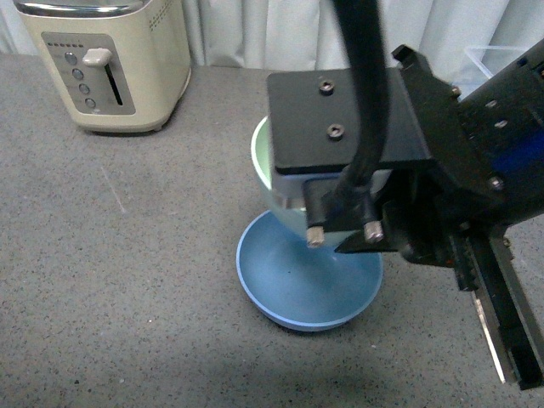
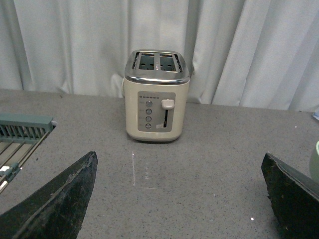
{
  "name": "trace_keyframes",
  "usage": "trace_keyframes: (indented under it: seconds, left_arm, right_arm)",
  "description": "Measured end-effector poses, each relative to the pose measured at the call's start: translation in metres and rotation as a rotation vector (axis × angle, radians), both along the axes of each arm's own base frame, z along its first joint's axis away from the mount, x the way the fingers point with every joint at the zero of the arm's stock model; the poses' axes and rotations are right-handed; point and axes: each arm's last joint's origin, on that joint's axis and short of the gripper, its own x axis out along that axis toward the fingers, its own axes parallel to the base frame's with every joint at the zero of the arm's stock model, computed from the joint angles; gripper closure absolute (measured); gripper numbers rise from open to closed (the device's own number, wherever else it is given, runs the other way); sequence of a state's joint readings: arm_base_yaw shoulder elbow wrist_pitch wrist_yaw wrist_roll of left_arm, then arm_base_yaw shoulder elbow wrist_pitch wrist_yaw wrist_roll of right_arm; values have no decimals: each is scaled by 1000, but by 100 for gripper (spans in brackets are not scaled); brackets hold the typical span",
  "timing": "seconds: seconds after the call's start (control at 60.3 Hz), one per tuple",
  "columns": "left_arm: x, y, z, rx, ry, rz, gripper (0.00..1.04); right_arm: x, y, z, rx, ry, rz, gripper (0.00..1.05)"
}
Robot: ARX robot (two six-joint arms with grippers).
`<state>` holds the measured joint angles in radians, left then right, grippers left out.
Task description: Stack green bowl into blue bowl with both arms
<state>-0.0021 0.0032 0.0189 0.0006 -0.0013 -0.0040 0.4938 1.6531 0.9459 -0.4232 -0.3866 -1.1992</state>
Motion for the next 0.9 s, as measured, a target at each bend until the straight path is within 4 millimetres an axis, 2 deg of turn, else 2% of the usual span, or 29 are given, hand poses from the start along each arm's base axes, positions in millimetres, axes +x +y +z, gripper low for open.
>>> trace_keyframes:
  seconds: [0.331, 0.613, 0.895]
  left_arm:
    - [0, 0, 0, 0, 0, 0, 6]
    - [0, 0, 0, 0, 0, 0, 6]
    - [0, 0, 0, 0, 0, 0, 6]
  right_arm:
    - [-6, 16, -26, -42, 46, 14, 103]
    - [-7, 17, -32, -66, 55, 7, 103]
    - [-3, 9, -27, -31, 102, -54, 61]
